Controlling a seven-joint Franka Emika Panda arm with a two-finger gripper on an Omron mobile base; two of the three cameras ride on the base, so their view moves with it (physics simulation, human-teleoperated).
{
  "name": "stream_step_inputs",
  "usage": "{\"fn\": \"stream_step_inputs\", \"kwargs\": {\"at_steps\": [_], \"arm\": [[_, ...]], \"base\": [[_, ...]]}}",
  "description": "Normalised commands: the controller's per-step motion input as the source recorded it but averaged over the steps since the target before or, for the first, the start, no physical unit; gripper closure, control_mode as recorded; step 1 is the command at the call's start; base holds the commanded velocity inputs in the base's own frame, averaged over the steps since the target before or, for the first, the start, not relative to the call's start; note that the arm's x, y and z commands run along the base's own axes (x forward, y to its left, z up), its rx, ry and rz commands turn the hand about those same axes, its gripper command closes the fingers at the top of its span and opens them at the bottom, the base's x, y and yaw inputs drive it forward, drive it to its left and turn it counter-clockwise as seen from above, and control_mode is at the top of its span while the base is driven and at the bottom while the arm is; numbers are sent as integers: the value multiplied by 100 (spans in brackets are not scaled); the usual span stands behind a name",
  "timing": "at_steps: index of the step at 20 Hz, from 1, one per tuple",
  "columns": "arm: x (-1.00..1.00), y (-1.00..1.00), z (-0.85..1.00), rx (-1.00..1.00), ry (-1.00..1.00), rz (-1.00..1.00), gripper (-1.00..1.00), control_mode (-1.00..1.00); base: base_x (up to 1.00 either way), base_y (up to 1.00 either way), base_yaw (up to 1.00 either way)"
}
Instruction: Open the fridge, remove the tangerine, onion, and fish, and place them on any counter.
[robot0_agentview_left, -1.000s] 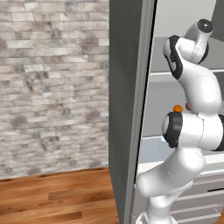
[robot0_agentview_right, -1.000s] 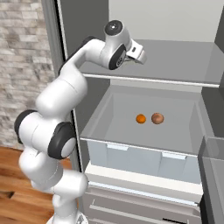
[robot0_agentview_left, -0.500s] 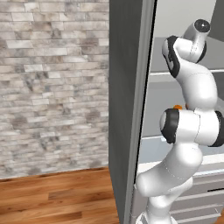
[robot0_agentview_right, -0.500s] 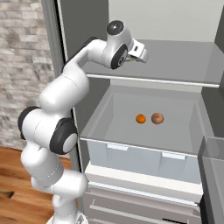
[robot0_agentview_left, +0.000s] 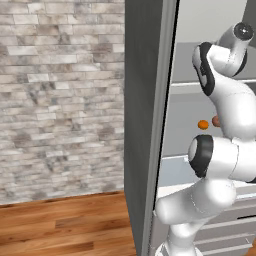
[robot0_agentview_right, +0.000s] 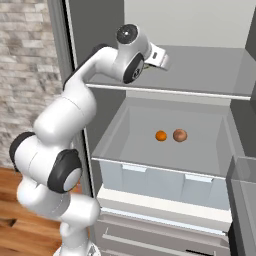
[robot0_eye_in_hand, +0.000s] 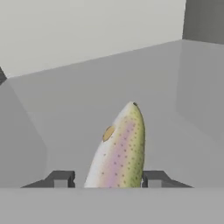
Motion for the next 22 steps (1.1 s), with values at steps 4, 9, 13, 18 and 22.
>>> {"fn": "stream_step_inputs", "kwargs": {"at_steps": [4,9,13,18,22], "arm": [[-100,-11,56,3,-36,0,100,-100],[-100,11,10,0,-15,0,100,-100],[-100,39,0,0,0,0,100,-100],[-100,53,0,0,3,0,100,-100],[-100,51,0,0,19,0,100,-100]], "base": [[0,0,0],[0,0,0],[0,0,0],[0,0,0],[0,0,0]]}}
